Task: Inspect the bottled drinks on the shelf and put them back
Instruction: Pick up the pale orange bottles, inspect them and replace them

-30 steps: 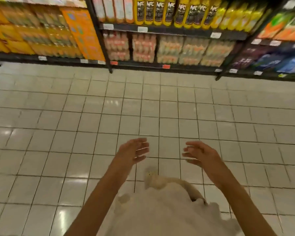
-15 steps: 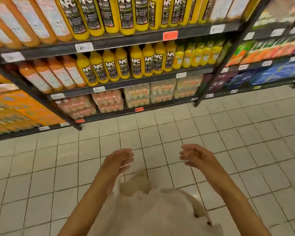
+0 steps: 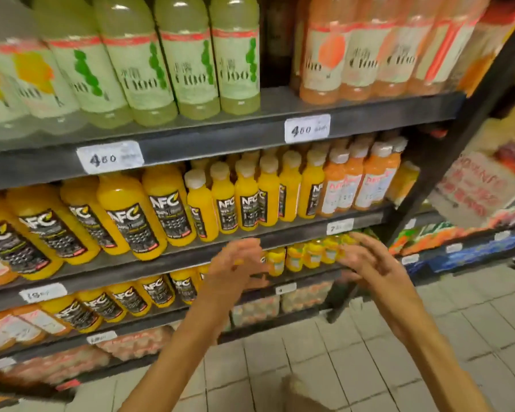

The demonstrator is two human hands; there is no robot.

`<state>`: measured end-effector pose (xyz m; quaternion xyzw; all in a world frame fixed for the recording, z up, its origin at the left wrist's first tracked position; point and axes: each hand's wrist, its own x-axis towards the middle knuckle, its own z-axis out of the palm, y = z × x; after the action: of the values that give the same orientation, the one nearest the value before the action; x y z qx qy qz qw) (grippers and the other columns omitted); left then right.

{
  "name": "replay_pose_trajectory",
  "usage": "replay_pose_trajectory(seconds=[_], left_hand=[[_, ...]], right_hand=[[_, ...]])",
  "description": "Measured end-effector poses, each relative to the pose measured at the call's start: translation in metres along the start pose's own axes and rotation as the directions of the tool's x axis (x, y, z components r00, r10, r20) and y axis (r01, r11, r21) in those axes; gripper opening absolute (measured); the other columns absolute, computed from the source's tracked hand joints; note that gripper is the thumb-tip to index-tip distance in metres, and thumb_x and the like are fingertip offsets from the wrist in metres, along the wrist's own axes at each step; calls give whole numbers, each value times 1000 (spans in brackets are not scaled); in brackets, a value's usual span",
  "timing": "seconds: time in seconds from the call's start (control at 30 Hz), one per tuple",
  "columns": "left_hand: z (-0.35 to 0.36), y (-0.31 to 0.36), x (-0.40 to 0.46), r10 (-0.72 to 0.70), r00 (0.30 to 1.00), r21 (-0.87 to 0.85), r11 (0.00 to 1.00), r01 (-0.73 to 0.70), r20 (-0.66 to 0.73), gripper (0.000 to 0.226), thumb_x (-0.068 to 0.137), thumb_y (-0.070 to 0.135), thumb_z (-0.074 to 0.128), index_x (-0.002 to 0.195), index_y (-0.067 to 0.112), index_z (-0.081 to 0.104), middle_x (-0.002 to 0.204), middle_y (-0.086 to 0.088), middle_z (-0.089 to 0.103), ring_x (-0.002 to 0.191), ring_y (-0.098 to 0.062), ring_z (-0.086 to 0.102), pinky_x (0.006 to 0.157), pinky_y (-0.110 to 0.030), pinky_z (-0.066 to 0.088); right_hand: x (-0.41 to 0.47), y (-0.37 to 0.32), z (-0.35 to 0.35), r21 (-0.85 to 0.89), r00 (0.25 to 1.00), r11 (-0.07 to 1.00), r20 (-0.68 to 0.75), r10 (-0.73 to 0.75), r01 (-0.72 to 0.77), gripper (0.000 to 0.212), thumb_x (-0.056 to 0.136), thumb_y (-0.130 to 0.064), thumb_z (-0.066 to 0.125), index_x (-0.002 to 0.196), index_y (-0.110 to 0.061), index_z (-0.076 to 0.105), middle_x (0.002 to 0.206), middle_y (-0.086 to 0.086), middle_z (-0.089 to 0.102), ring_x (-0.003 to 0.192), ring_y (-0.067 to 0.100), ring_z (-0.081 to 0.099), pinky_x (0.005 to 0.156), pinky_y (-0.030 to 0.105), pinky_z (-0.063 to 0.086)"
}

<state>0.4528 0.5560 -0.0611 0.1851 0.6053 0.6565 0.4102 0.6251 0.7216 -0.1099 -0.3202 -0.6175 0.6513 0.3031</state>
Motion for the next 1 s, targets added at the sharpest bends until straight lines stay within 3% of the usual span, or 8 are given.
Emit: replay_pose_trajectory(seconds=[0.13,0.3,0.4,0.5,0.6,0.7,0.83,1.0], left_hand=[[42,83,61,346,938,110,933,-343,-7,28,91,-7,48,110,13,55,110,-3,64,87,-9,69,76,-26,56],[86,145,120,513,858,185,840,-511,42,43,93,0,53,133,14,45,134,-4,54,120,-9,54,98,-17,46],[102,158,158,523,852,322,805,-498,9,66,90,5,61,146,16,28,148,-2,38,132,-9,38,102,-17,38],[114,161,187,518,855,419,769,-483,33,80,83,18,72,147,18,23,147,-1,37,125,-7,41,94,-9,38],[121,160,206,535,845,463,744,-482,20,76,77,24,79,137,15,34,134,-7,49,118,-18,52,98,-36,48],[119,160,214,574,819,598,656,-460,0,68,77,32,78,131,13,42,129,-6,49,113,-22,54,94,-45,49],[107,162,212,557,827,574,651,-496,84,62,77,22,79,130,11,48,125,-10,55,111,-23,57,93,-43,51],[82,162,182,497,834,399,732,-552,240,55,72,16,82,121,16,57,109,4,69,97,-5,67,79,-16,53]], right_hand=[[102,-96,-6,-22,917,917,-25,-399,398,43,81,-29,71,121,-36,57,121,-9,65,115,10,60,91,21,50],[167,-179,1,-10,794,794,-17,-608,608,47,87,-14,66,130,-20,49,130,1,57,116,8,58,95,23,46],[187,-209,17,-109,771,764,46,-635,636,52,89,-12,66,135,-18,43,135,2,50,104,-4,60,95,25,49],[202,-226,36,-245,780,752,32,-624,612,54,89,-15,67,137,-9,42,118,-2,54,75,-4,58,84,23,53],[211,-229,45,-358,753,704,-5,-658,614,49,88,-21,68,130,-5,49,85,-2,57,62,-2,50,71,22,48],[215,-232,48,-463,722,644,-12,-692,609,41,88,-32,67,116,-4,57,87,4,55,63,3,48,63,18,42],[217,-245,52,-588,710,583,-21,-704,561,39,88,-48,62,72,-17,44,72,-5,40,63,5,36,57,13,28],[208,-256,51,-411,689,635,-21,-724,654,42,84,-39,70,73,-1,57,62,-4,46,59,3,42,59,19,38]])
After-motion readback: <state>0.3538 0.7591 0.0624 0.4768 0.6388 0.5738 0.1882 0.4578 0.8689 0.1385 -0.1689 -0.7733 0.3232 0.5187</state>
